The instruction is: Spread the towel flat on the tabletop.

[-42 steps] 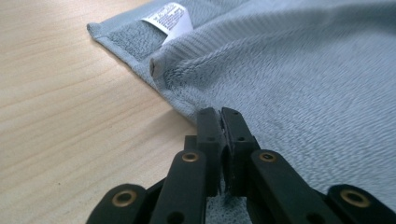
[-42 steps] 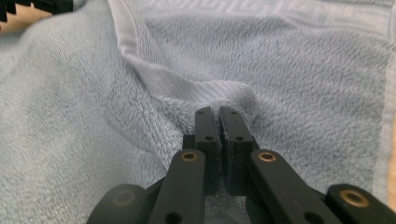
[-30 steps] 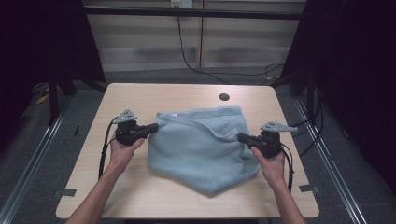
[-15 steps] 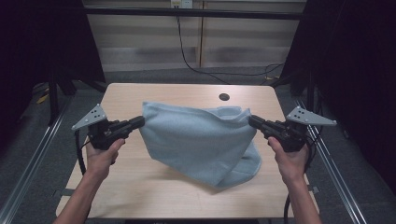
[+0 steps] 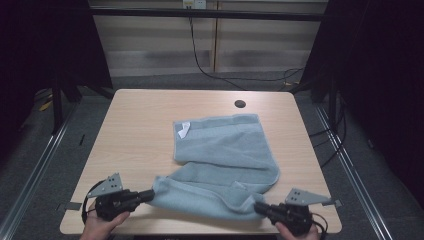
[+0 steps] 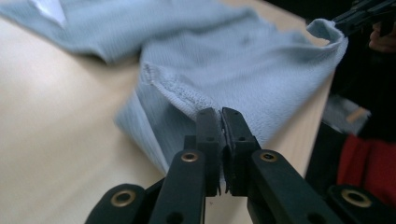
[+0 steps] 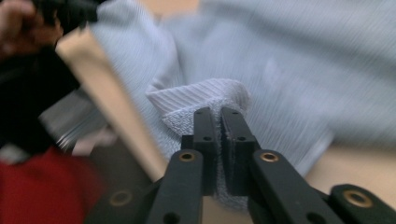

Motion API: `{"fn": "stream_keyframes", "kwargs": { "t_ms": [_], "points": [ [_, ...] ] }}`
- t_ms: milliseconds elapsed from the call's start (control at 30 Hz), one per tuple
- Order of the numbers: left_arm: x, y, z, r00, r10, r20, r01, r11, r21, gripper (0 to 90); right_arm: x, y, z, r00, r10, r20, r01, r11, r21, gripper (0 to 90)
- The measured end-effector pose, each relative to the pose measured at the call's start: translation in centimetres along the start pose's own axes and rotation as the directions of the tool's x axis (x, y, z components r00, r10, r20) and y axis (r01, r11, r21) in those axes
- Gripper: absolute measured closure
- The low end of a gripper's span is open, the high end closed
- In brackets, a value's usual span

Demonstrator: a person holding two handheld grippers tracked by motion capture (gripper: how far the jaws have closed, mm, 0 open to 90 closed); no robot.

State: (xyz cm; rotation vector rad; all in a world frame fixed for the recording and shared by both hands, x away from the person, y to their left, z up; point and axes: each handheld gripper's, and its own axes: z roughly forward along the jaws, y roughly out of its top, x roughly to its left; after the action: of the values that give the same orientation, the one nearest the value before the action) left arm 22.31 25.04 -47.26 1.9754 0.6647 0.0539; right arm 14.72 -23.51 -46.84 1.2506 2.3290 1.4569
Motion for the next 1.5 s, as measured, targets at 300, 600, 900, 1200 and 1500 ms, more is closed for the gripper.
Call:
{"fn": "stream_keyframes", "kwargs": {
  "t_ms": [300, 600, 900, 1200, 1500],
  "points": [
    [2.6, 3.3, -0.5, 0.9995, -0.025, -0.02, 0.022, 0.993, -0.116, 60.4, -2.4, 3.0, -1.9, 0.9994, 0.002, 0.034, 0.002, 0.993, -0.116, 59.7],
    [7.6, 6.1, 9.0, 0.9948, -0.079, -0.064, 0.086, 0.9903, 0.109, 59.9, -5.6, 6.9, 8.5, 0.9988, -0.05, -0.003, 0.05, 0.992, 0.119, 57.2],
    [5.1, 4.3, 9.2, 0.9999, -0.002, -0.011, 0.004, 0.9752, 0.221, 81.2, -4.2, 5.6, 8.6, 0.9949, -0.101, 0.011, 0.097, 0.978, 0.182, 87.0],
    [2.2, 2.4, 4.7, 0.9952, -0.043, 0.087, 0.031, 0.9901, 0.137, 83.0, -2.2, 2.4, 0.4, 0.9957, -0.013, 0.092, 0.012, 1.0, 0.018, 88.5],
    [0.8, 1.3, 3.6, 0.9896, -0.072, 0.125, 0.057, 0.9907, 0.124, 72.7, -0.8, -0.9, -0.9, 0.9966, 0.011, 0.082, -0.021, 0.992, 0.125, 75.7]
  ]
}}
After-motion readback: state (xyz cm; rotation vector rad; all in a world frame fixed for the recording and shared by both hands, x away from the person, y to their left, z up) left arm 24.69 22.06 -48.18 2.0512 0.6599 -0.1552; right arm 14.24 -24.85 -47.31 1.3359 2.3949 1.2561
